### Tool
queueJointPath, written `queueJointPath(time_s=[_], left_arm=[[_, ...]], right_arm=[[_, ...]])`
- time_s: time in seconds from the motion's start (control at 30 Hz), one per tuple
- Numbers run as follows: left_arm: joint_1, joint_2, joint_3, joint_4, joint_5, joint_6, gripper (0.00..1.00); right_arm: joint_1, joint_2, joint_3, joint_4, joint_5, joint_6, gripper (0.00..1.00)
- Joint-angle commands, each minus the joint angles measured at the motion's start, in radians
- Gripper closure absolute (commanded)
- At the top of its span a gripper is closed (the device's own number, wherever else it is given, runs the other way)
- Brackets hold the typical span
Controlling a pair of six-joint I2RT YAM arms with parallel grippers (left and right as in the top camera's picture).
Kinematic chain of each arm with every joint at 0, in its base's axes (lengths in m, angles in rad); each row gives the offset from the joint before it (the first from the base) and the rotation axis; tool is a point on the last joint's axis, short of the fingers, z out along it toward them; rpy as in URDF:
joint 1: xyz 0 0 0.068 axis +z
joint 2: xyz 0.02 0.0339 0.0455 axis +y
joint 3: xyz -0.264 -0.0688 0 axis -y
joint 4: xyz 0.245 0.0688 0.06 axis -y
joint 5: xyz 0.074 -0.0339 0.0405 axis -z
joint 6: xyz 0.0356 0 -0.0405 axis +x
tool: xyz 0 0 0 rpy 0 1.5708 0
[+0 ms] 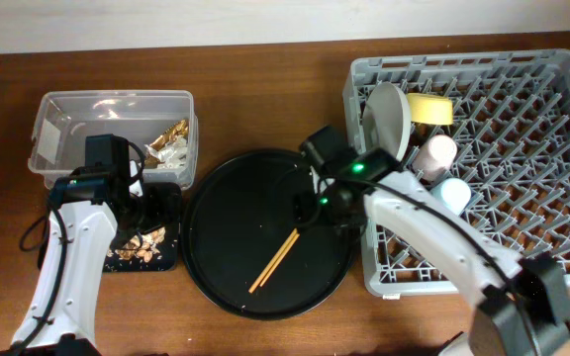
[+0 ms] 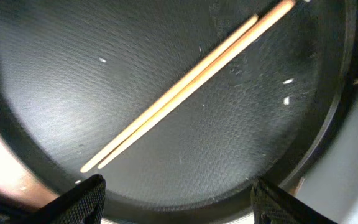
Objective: Sort waste into correct bins and load items into the dishwasher rack
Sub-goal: 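Lift the white plate and stand it upright at the rack's left edge, then grasp one wooden chopstick on the black tray with the right gripper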
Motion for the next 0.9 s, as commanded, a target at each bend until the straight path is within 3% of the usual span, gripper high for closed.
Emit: queueJointPath(time_s=[0.0, 0.27, 0.7, 0.87], left_arm=[[0.004, -0.019, 0.004, -0.002, 0.004, -0.006, 0.13], [0.004, -0.019, 0.004, -0.001, 0.004, -0.006, 0.13], [0.004, -0.019, 0.004, -0.001, 0.004, -0.006, 0.13], [0.004, -0.019, 0.004, -0.001, 0.004, -0.006, 0.13]], right_arm=[[0.038, 0.098, -0.015, 0.016, 0.031, 0.100, 0.25], [0.062, 0.259, -0.016, 0.053, 0.035, 0.153, 0.28], [0.062, 0.291, -0.017, 0.105, 0.156, 0.239, 0.29], [0.061, 0.291, -0.017, 0.032, 0.232, 0.287, 0.29]])
